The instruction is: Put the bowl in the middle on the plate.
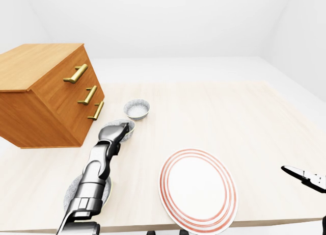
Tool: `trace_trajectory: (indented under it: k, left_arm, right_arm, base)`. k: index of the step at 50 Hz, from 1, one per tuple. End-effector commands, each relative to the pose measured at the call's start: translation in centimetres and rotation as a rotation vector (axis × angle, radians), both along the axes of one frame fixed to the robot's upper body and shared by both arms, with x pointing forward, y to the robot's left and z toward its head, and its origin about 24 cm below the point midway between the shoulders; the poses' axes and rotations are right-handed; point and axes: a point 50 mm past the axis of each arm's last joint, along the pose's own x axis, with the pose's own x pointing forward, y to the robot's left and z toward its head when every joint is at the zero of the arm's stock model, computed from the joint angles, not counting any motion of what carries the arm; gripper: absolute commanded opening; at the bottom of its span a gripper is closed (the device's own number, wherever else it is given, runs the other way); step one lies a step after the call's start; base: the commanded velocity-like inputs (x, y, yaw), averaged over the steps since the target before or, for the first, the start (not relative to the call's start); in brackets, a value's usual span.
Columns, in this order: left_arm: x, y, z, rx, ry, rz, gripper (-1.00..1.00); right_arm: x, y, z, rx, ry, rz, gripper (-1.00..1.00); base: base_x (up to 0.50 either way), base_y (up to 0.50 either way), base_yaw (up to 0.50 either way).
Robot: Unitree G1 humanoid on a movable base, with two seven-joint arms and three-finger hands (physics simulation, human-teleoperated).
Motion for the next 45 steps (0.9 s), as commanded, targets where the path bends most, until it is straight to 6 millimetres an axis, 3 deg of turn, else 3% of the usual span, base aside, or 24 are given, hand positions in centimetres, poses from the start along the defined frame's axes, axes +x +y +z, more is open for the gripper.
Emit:
trace_trajectory:
  k: [1,6,9,16,24,34,45]
  left_arm:
    - [-0.6,-0.7,3.3,-0.076,-0.115,-0.025,-1.00]
    - [-0.9,-1.2,4.6,-0.094,-0.155,-0.047,-1.00]
    - [-0.8,-1.4,3.8,-0.106,-0.134,-0.057,-1.00]
    - [-1.3,-1.6,3.7,-0.103,-0.137,-0.064,-1.00]
    - [-2.5,-2.5,5.8,-0.105,-0.162,-0.097,-1.00]
    - [-3.6,-5.1,8.6,-0.127,-0.259,-0.210,-1.00]
    - [-5.9,-8.1,8.8,-0.136,-0.278,-0.316,-1.00]
  right_arm:
    - [0.2,0.0,-0.2,0.005,0.010,0.002,1.00]
    - [0.1,0.0,-0.1,0.001,0.008,0.002,1.00]
    - [0.1,0.0,-0.3,0.004,0.012,0.003,1.00]
    - [0.1,0.0,-0.2,0.001,0.010,0.003,1.00]
    - [0.1,0.1,0.0,-0.006,0.005,0.003,1.00]
    - [0.1,0.1,-0.1,-0.004,0.011,0.004,1.00]
    - [0.0,0.2,0.0,-0.009,0.007,0.005,1.00]
  base:
    - [0.00,0.00,0.00]
    - [0.00,0.00,0.00]
    - [0.00,0.00,0.00]
    - [0.00,0.00,0.00]
    - [0.00,0.00,0.00]
    - [0.00,0.00,0.00]
    - [0.00,0.00,0.00]
